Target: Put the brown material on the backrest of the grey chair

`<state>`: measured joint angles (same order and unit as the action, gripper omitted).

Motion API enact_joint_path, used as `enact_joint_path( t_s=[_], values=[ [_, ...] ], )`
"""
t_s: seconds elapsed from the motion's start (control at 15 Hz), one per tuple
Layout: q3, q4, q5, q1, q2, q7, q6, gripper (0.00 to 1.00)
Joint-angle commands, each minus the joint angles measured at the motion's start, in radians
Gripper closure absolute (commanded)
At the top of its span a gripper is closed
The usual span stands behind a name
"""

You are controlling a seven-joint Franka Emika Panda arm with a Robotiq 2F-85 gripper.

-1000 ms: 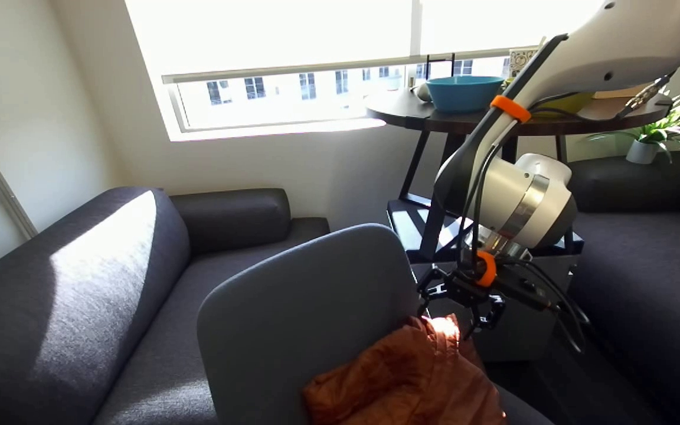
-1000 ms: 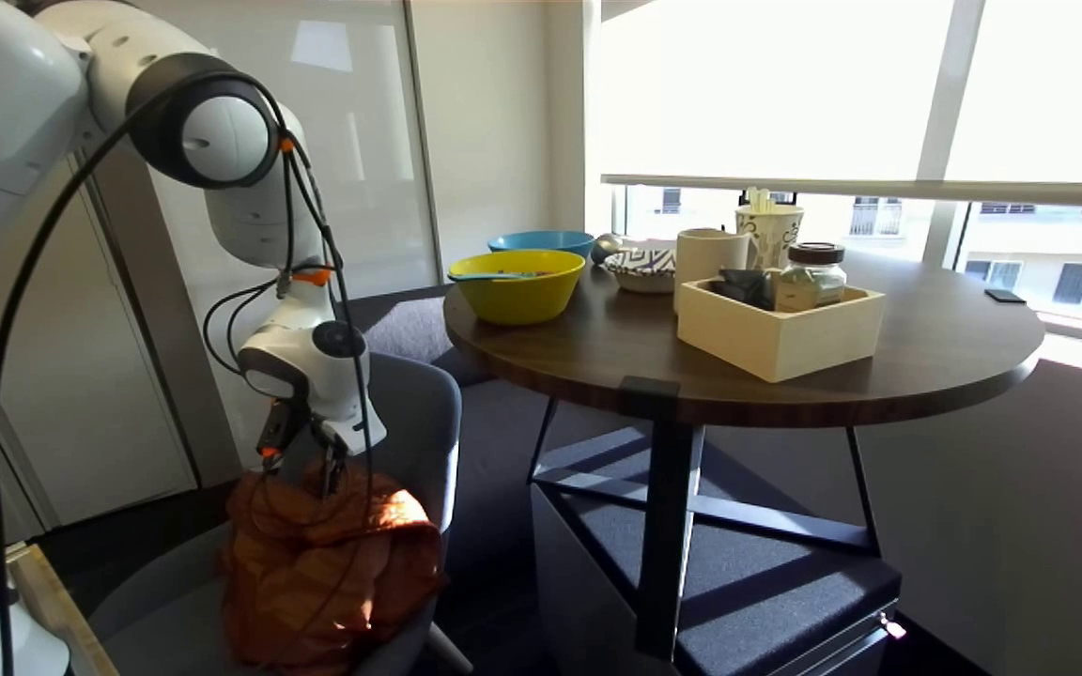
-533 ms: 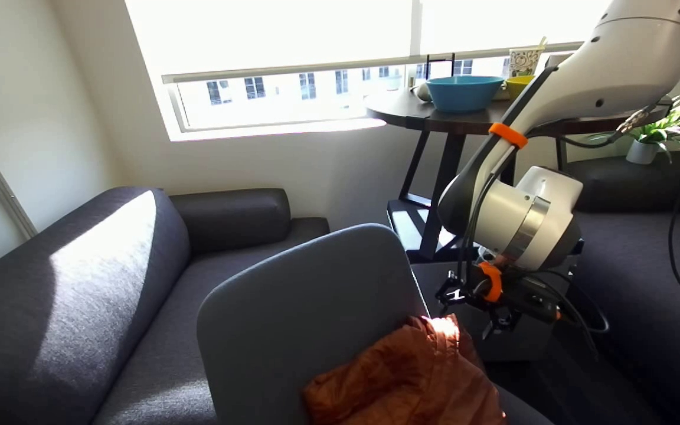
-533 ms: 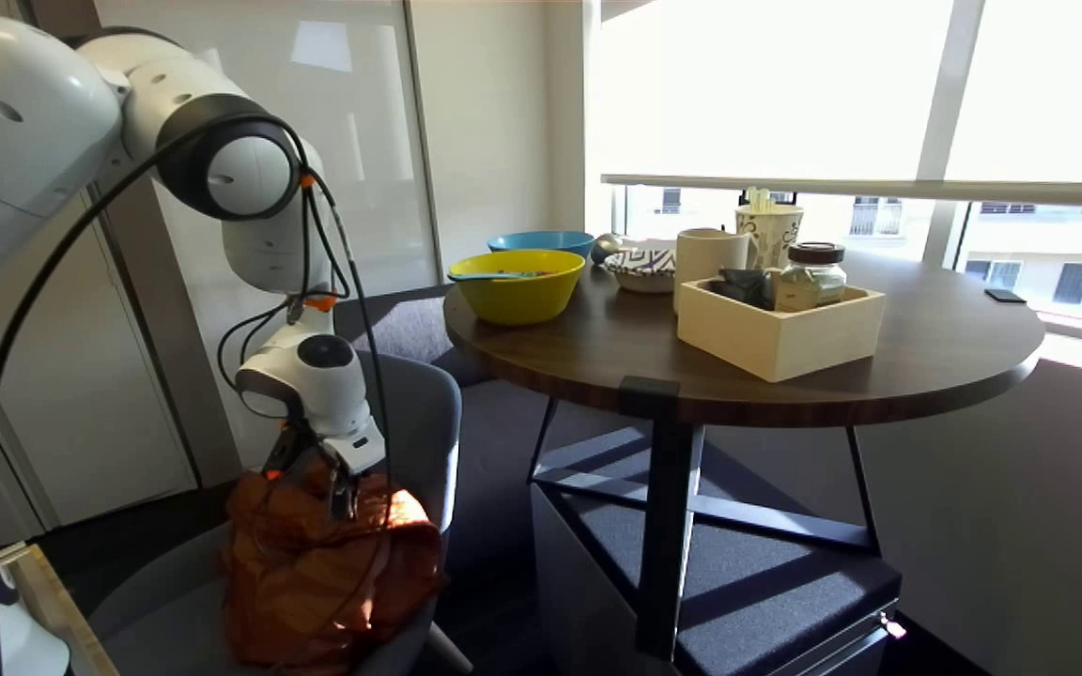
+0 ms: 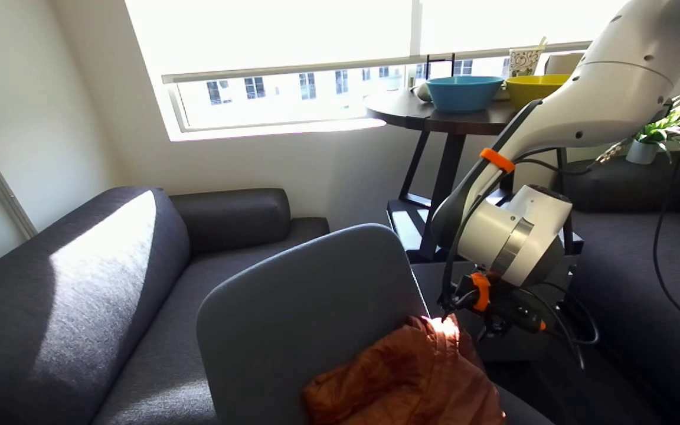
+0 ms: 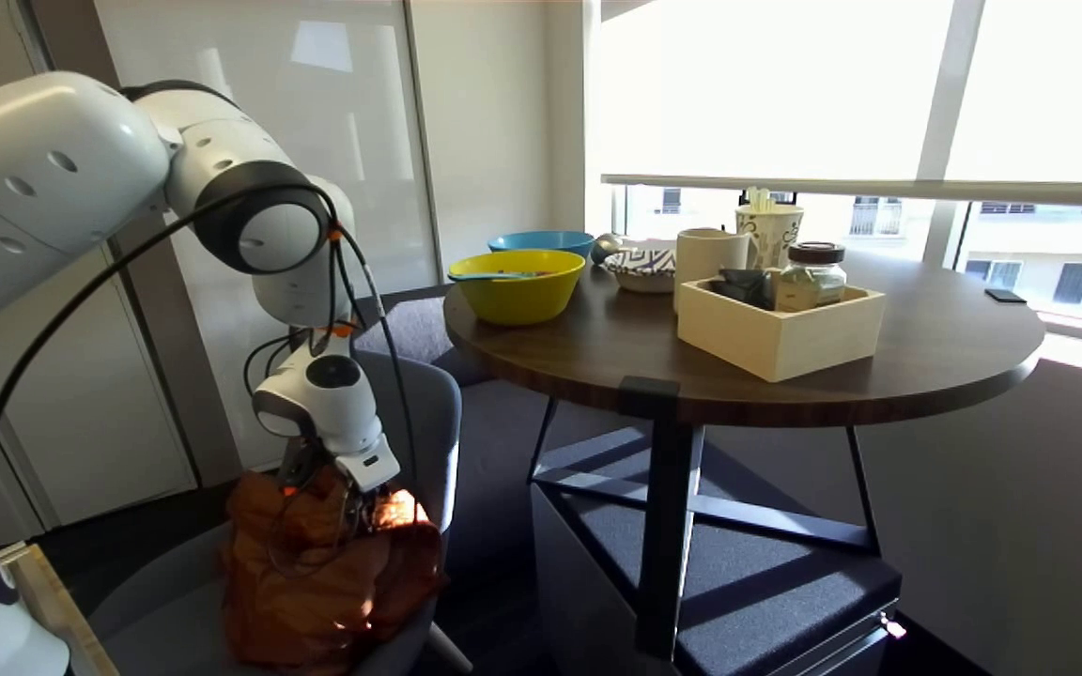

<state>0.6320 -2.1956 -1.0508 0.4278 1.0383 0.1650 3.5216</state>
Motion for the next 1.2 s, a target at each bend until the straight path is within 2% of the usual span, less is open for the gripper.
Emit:
enact_joint_path(
  t_s=[0.0, 0.2, 0.27, 0.4, 0.47, 0.53, 0.87, 1.07, 1.13],
  values=[
    [0.021, 0.079, 0.078, 0.035, 0.115, -0.054, 0.106, 0.11],
    [0.021, 0.126, 0.148, 0.043, 0.183, -0.100, 0.151, 0.14],
    [0.025, 0.139, 0.172, 0.050, 0.204, -0.113, 0.159, 0.20],
    [0.026, 0.166, 0.218, 0.053, 0.245, -0.138, 0.179, 0.38],
    [0.029, 0.175, 0.240, 0.056, 0.262, -0.150, 0.189, 0.52],
    [0.030, 0.181, 0.255, 0.057, 0.274, -0.161, 0.197, 0.61],
    [0.039, 0.148, 0.302, 0.067, 0.274, -0.200, 0.279, 0.95],
    [0.058, 0.106, 0.300, 0.072, 0.247, -0.204, 0.325, 1.00],
    [-0.029, 0.053, 0.377, -0.009, 0.157, -0.378, 0.251, 1.00]
  ],
)
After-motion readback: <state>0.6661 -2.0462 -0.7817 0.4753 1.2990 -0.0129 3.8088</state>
